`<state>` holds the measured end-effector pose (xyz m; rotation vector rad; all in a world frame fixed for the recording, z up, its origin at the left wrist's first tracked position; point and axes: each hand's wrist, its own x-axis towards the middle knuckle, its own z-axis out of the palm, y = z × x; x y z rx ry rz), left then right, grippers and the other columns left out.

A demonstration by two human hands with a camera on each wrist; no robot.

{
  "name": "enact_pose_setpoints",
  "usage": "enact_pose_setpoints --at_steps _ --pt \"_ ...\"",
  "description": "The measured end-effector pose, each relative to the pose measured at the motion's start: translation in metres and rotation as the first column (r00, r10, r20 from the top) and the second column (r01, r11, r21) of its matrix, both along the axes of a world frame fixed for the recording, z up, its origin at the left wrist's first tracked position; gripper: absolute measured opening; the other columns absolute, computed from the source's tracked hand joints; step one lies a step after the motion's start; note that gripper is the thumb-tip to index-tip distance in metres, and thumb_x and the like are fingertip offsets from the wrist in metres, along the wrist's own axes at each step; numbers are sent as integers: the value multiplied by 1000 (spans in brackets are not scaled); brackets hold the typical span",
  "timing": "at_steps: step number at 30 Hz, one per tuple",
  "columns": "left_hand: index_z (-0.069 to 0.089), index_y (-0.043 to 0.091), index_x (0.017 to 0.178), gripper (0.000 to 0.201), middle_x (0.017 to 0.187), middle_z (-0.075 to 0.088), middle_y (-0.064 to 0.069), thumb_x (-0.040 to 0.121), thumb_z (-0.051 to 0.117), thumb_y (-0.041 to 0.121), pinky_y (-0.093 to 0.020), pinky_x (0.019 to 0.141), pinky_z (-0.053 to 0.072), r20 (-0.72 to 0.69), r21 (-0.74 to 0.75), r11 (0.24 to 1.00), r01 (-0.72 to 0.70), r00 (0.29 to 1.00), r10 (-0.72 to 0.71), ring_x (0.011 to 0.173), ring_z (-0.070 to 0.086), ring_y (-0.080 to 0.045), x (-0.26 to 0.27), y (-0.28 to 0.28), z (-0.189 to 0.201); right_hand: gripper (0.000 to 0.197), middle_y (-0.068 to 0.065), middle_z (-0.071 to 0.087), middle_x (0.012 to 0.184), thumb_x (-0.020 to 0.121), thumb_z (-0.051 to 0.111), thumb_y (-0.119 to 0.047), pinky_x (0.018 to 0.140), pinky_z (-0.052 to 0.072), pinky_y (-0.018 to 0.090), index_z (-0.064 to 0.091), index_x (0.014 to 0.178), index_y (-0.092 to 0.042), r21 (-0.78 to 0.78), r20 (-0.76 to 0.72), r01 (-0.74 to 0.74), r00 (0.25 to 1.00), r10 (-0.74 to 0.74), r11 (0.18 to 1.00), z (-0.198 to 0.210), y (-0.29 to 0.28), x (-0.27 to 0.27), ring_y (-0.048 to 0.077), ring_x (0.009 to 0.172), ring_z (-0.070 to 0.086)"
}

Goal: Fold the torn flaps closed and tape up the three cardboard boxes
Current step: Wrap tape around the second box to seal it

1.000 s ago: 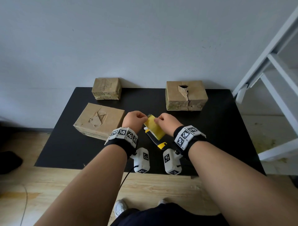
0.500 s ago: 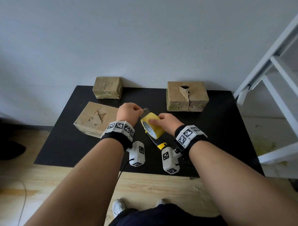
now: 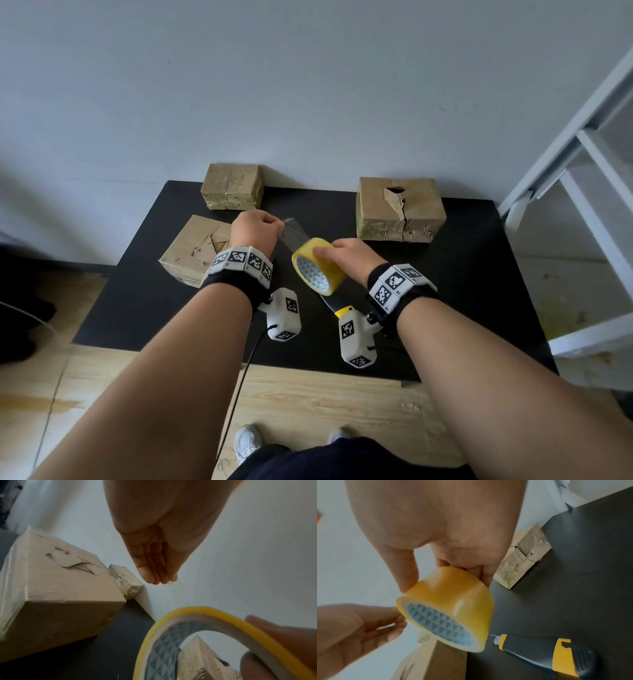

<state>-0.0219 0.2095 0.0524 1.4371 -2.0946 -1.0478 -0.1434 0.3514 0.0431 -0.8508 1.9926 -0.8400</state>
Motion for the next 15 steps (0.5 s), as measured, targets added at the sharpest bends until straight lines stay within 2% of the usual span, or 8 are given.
enact_pose_setpoints --at_steps 3,6,10,12,15 --pt "73 16 76 16 73 69 -2 88 63 18 -32 73 55 -35 -8 999 -34 999 34 72 63 -18 2 -7 2 39 -2 55 71 90 58 -53 63 40 29 53 69 -20 95 -101 -24 994 34 995 -4 -4 4 15 67 53" --pt "69 20 69 20 69 67 -1 89 64 18 -36 78 57 -50 -2 1000 -22 999 22 74 65 -19 4 -11 4 48 1 57 70 86 54 -62 64 43 31 53 68 -18 208 -173 -19 983 56 978 -9 -3 6 19 68 57" --pt "64 23 61 27 71 68 -4 88 60 17 -42 81 57 -52 -13 998 -56 997 55 80 67 -27 13 -16 2 47 -2 51 67 86 58 -61 58 37 29 48 64 -20 150 -114 -5 993 22 989 -3 -7 7 16 64 51" --pt "63 21 60 28 71 68 -6 87 58 15 -44 80 57 -58 2 995 -98 993 98 81 67 -30 19 -22 2 41 -1 53 72 89 58 -53 64 40 30 52 69 -19 105 -80 -43 995 51 994 0 -8 8 18 72 53" --pt "65 19 67 24 73 67 -6 88 54 13 -39 77 56 -48 17 989 -146 988 147 81 67 -30 25 -29 6 34 2 61 88 93 58 -44 80 48 35 64 94 -11 93 -40 -117 992 121 989 0 -9 15 19 86 60"
